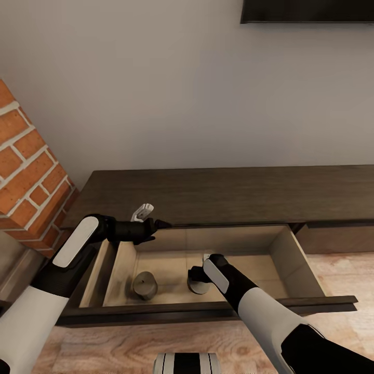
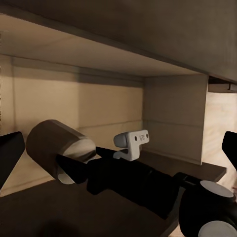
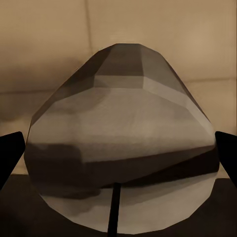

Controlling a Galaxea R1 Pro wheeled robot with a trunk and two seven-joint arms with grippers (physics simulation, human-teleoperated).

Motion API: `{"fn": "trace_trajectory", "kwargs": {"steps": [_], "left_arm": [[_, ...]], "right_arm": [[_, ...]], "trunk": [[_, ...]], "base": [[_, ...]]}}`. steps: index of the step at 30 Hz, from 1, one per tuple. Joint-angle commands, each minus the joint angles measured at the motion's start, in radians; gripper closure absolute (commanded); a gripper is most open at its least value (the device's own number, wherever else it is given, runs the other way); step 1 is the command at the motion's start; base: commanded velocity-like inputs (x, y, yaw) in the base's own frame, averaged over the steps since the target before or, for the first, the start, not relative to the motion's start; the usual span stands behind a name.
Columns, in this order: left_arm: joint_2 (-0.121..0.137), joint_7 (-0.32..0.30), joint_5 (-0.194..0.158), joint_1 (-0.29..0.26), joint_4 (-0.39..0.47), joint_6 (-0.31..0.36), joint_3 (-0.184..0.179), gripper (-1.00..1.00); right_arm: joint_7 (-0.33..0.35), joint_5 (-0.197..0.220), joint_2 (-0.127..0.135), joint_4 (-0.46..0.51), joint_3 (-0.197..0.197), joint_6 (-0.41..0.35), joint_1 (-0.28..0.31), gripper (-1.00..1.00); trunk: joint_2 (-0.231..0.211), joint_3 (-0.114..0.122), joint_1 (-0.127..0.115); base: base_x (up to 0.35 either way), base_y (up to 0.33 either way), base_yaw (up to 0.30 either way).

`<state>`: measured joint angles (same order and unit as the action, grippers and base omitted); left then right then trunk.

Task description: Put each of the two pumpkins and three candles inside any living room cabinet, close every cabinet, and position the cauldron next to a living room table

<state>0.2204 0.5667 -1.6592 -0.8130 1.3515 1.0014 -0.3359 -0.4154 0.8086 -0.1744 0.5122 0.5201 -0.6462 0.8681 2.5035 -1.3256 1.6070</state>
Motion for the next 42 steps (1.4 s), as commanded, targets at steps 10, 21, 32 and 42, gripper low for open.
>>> {"fn": "trace_trajectory", "kwargs": {"steps": [10,21,32,42], "left_arm": [[-0.001,0.0,-0.001,0.0,0.0,-0.001,0.0,-1.0],[-0.001,0.0,-0.001,0.0,0.0,-0.001,0.001,-1.0],[-0.001,-0.001,-0.001,0.0,0.0,-0.001,0.001,-1.0],[-0.005,-0.001,-0.001,0.0,0.0,-0.001,0.001,-1.0]], "right_arm": [[0.0,0.0,0.0,0.0,0.0,0.0,0.0,1.0],[0.001,-0.002,0.0,0.003,0.0,0.0,0.0,1.0],[-0.001,0.002,0.0,-0.027,0.001,-0.006,0.001,1.0],[0.0,0.003,0.0,-0.063,0.0,-0.006,0.003,1.0]], "trunk": [[0.002,-0.035,0.004],[0.002,-0.035,0.004],[0.002,-0.035,0.004],[0.002,-0.035,0.004]], "base": [[0.0,0.0,0.0],[0.0,0.0,0.0],[0.0,0.0,0.0],[0.0,0.0,0.0]]}}
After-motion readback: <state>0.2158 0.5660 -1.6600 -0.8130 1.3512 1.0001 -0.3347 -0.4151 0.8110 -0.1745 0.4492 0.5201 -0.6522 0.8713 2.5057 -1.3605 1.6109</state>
